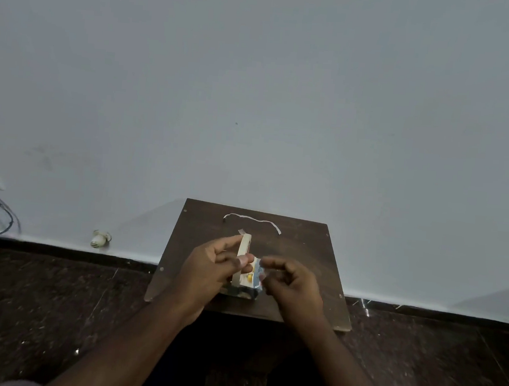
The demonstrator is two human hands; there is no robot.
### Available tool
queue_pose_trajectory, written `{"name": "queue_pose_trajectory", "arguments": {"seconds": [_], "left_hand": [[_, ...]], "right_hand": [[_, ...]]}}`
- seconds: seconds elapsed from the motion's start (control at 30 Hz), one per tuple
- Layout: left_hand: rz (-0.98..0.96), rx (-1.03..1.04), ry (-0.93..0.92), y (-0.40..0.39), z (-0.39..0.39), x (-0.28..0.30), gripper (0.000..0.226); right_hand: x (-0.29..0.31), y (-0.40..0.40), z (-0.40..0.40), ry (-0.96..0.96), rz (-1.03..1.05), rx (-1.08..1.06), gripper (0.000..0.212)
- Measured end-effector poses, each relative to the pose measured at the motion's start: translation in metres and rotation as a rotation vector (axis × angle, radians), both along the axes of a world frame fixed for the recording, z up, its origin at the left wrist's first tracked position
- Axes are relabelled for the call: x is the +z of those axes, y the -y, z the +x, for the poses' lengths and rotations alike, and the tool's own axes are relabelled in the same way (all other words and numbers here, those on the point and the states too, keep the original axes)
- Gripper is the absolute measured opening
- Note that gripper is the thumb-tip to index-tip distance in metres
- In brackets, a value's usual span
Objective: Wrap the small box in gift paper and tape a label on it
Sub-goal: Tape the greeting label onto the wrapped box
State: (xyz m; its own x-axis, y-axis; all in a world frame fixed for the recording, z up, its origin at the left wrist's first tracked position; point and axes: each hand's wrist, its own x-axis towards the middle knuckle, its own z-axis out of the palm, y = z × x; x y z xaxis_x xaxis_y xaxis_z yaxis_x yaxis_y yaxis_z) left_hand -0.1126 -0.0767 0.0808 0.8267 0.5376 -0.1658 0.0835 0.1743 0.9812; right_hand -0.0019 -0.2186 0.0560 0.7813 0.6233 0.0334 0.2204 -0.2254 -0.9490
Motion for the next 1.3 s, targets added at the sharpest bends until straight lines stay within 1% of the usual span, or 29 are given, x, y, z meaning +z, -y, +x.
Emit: {"name": "queue_pose_trajectory", "arguments": {"seconds": [0.07,0.13,0.27,0.37,0.57,0.83,1.03,1.1,1.2,1.3], "left_hand": [[0.064,-0.004,0.011,0.0,-0.013,0.0,0.044],[0.113,-0.013,0.019,0.0,-0.022,0.0,0.047],[0.26,-0.062,-0.006,0.0,-0.029,0.003,0.05],[0.319,-0.08,-0.01,-0.002,-0.03,0.005,0.05],[0.35,-0.112,-0.021,-0.003,-0.03,0.001,0.052],[0.355,-0.101,-0.017,-0.004,-0.032,0.004,0.052],[0.327,-0.074,0.004,-0.003,-0.031,0.006,0.05],[0.31,-0.073,0.018,-0.002,-0.03,0.006,0.054],[0.335,-0.079,-0.002,-0.003,-0.029,0.003,0.063],[0.369,-0.095,-0.005,-0.004,-0.03,0.001,0.064]], "right_hand": [[0.018,-0.007,0.004,-0.031,0.122,-0.024,0.028],[0.038,-0.016,0.006,-0.046,0.164,0.024,0.025],[0.06,-0.031,0.008,0.016,0.072,0.124,0.022],[0.067,-0.035,0.01,0.091,-0.003,0.172,0.022],[0.072,-0.037,0.01,0.084,-0.037,0.222,0.028],[0.077,-0.037,0.011,0.125,-0.032,0.225,0.026],[0.073,-0.038,0.005,0.199,-0.013,0.158,0.031],[0.071,-0.039,0.001,0.235,-0.006,0.142,0.031],[0.07,-0.041,-0.005,0.267,-0.02,0.165,0.028],[0.071,-0.041,-0.009,0.272,-0.035,0.181,0.032]]}}
